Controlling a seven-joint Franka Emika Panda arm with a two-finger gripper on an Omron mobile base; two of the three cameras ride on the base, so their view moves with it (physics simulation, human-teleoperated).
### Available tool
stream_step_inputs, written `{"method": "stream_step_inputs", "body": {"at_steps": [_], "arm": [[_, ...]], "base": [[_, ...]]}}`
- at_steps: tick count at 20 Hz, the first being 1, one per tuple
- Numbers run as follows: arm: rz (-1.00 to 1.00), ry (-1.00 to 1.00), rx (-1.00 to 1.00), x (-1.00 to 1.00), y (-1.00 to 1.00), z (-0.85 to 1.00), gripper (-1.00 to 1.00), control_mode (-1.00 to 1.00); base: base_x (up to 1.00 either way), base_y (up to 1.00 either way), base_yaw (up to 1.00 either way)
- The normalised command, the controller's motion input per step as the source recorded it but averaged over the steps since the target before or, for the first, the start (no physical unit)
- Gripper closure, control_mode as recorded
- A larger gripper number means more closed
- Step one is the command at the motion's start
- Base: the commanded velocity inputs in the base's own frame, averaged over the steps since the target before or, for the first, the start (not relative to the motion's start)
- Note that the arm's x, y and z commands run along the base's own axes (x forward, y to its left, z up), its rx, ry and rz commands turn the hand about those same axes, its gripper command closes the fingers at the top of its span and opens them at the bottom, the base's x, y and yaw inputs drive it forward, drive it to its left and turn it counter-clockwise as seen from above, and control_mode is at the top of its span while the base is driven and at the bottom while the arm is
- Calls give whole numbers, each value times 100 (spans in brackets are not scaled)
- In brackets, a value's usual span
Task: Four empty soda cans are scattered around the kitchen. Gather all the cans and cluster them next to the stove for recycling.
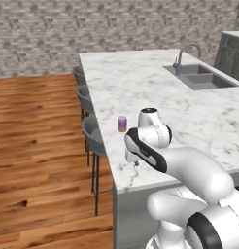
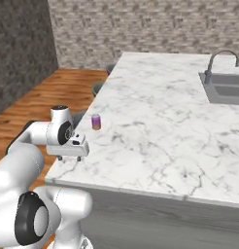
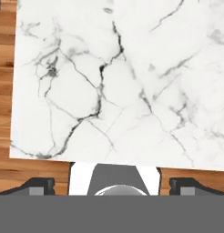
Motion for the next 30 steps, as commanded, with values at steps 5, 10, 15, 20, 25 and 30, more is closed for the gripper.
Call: {"method": "stream_step_inputs", "body": {"at_steps": [5,10,15,20,25,30], "arm": [[0,0,0,0,0,0,-100,100],[0,0,0,0,0,0,-100,100],[0,0,0,0,0,0,-100,100],[0,0,0,0,0,0,-100,100],[0,0,0,0,0,0,-100,100],[0,0,0,0,0,0,-100,100]], "base": [[4,64,-19],[1,65,-19],[1,65,-19],[2,65,-19],[19,58,-26],[44,43,-35]]}}
